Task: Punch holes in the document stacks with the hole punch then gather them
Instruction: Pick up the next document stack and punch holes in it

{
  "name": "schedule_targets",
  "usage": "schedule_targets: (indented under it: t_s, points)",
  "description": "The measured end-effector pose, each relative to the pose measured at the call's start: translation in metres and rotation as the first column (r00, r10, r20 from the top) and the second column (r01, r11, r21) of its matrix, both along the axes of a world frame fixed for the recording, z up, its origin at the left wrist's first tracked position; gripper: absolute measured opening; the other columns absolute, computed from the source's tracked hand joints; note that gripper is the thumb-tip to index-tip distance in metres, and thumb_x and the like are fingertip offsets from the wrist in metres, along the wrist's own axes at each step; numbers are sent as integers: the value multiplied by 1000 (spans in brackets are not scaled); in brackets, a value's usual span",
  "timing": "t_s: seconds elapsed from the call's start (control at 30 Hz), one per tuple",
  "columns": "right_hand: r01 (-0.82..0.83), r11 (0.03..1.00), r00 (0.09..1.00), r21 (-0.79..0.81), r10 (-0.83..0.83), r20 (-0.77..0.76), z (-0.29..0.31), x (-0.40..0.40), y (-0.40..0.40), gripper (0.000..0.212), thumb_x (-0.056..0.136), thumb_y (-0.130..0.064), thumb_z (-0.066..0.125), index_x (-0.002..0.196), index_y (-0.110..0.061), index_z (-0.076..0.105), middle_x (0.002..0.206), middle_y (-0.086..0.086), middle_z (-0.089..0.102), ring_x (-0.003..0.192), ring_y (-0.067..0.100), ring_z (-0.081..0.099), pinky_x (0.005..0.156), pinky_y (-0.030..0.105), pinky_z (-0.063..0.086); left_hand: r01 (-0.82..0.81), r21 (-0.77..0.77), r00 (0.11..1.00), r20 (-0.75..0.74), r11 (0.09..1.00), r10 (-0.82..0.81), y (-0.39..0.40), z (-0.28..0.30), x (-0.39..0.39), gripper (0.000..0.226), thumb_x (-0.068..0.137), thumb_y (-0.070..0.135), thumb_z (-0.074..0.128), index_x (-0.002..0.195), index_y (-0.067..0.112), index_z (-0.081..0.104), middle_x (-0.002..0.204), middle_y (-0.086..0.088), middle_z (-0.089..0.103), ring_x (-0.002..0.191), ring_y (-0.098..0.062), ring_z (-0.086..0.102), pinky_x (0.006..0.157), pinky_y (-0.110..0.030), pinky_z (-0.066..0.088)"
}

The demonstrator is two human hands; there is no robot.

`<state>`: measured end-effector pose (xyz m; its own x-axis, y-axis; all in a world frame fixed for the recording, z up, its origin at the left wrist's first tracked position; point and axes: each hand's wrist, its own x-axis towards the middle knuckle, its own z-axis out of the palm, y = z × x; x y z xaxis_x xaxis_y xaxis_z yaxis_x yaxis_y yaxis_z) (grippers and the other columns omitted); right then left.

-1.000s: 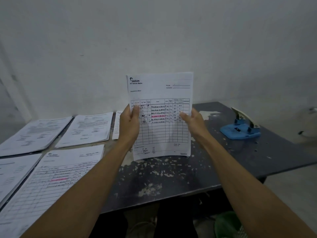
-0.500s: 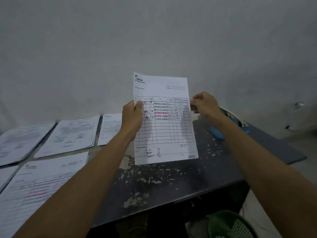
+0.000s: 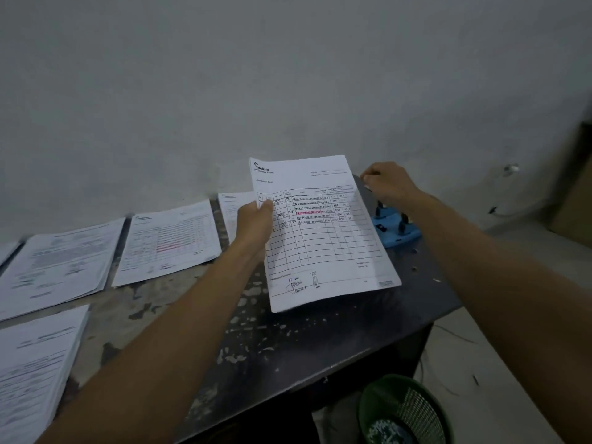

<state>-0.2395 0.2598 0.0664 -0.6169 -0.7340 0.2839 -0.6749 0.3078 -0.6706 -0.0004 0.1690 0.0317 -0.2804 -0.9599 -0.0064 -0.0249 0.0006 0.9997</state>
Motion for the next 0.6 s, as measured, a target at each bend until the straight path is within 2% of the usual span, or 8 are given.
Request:
schedule_targets:
  t_s: [0.07, 0.13, 0.2, 0.27, 0.37, 0.5, 0.6]
  points:
    - [4, 1000, 1000, 16, -4, 31, -3, -12, -1, 26, 93, -9, 46, 102, -4, 71, 102, 9, 71, 86, 23, 62, 73, 31, 47, 24, 43, 1000, -8, 999, -24, 2, -2, -16, 10, 103, 22, 46, 100, 24, 55, 85, 13, 60, 74, -2, 53, 57, -21, 38]
    - [-14, 999, 997, 29, 12, 77, -8, -22, 0, 27, 94, -12, 47, 104, -7, 71, 102, 6, 70, 82, 16, 59, 71, 30, 45, 42, 75, 999, 11, 996, -43, 3, -6, -31, 16, 103, 20, 45, 108, 17, 61, 99, 4, 67, 79, -8, 59, 56, -22, 42]
    - [-62, 996, 991, 61, 55, 120, -14, -30, 1, 28, 95, -17, 48, 110, -10, 70, 105, 2, 68, 88, 16, 60, 74, 30, 45, 32, 111, 999, 26, 993, -35, 4, -11, -45, 24, 102, 18, 45, 118, 11, 61, 107, -2, 68, 85, -14, 62, 59, -24, 48]
    - [-109, 990, 982, 91, 93, 166, -22, -36, 1, 29, 98, -22, 46, 109, -6, 67, 103, 4, 67, 90, 18, 59, 74, 30, 43, 18, 133, 999, 37, 991, -23, 4, -17, -55, 26, 102, 15, 45, 122, 8, 60, 104, -3, 68, 84, -15, 63, 57, -24, 50]
    - [-150, 983, 977, 105, 132, 165, -30, -39, 2, 37, 102, -28, 37, 96, 0, 60, 89, 7, 62, 78, 20, 52, 66, 31, 36, -7, 154, 999, 44, 988, 0, 3, -23, -65, 25, 100, 10, 46, 119, 6, 61, 100, -3, 68, 80, -14, 62, 53, -23, 49]
    - [-181, 979, 981, 96, 173, 83, -35, -44, 3, 39, 105, -24, 31, 119, -7, 63, 99, 5, 58, 68, 9, 46, 62, 27, 35, -63, 220, 996, 70, 974, 49, -3, -28, -67, 24, 97, 5, 47, 117, 4, 60, 86, -1, 62, 70, -13, 57, 36, -15, 43]
    - [-187, 976, 981, 111, 179, 79, -35, -46, 2, 39, 105, -24, 28, 121, -11, 60, 98, 4, 58, 69, 9, 45, 61, 26, 33, -96, 236, 992, 102, 967, 74, -7, -31, -64, 29, 96, 2, 47, 123, 3, 57, 85, -2, 60, 68, -13, 56, 32, -13, 41]
